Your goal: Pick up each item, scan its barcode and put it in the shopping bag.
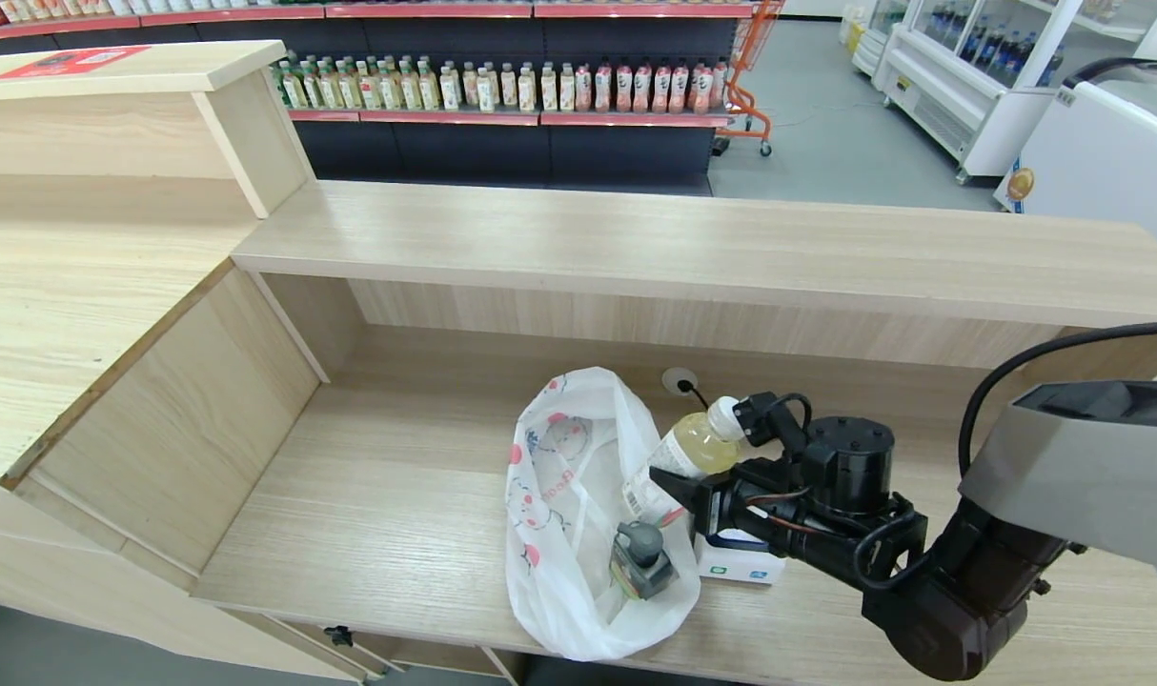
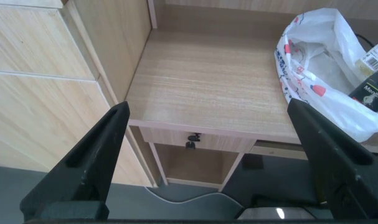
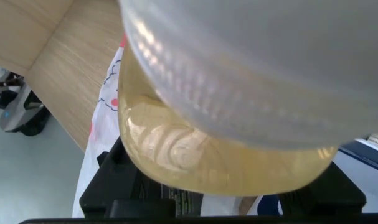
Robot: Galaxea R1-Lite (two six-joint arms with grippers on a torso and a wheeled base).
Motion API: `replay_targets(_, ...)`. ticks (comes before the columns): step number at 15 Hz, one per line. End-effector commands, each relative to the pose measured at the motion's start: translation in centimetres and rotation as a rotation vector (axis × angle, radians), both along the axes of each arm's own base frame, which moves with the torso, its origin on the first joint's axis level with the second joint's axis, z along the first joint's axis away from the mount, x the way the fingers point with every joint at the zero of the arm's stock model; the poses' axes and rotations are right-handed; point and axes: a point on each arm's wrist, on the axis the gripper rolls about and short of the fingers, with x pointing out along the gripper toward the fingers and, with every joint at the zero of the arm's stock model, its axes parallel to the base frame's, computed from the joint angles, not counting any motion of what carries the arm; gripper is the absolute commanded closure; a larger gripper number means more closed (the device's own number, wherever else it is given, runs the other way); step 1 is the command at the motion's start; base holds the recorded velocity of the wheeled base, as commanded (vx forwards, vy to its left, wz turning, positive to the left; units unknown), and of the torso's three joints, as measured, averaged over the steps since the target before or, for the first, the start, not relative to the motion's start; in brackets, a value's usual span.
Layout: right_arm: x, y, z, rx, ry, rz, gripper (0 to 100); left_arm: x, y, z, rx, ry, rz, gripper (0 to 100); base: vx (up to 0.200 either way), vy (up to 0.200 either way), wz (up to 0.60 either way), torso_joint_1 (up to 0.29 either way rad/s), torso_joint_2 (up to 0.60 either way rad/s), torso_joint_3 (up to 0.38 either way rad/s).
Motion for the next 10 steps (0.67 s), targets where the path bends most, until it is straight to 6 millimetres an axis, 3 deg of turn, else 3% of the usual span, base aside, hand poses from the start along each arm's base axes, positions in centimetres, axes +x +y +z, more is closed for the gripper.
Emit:
replay_targets(1,0.1,-0.01,-0.78,-0.013,0.018,-0.002,100,0.01,0.0,0.01,0.0,0.001,0.0,0,0.0,0.0,0.0,0.0,0.0,0.0)
replay_targets(10,0.93,0.16,-1.09,-0.057,-0.108,0.016,100,0.01,0.0,0.01,0.0,0.001,0.0,0,0.0,0.0,0.0,0.0,0.0,0.0)
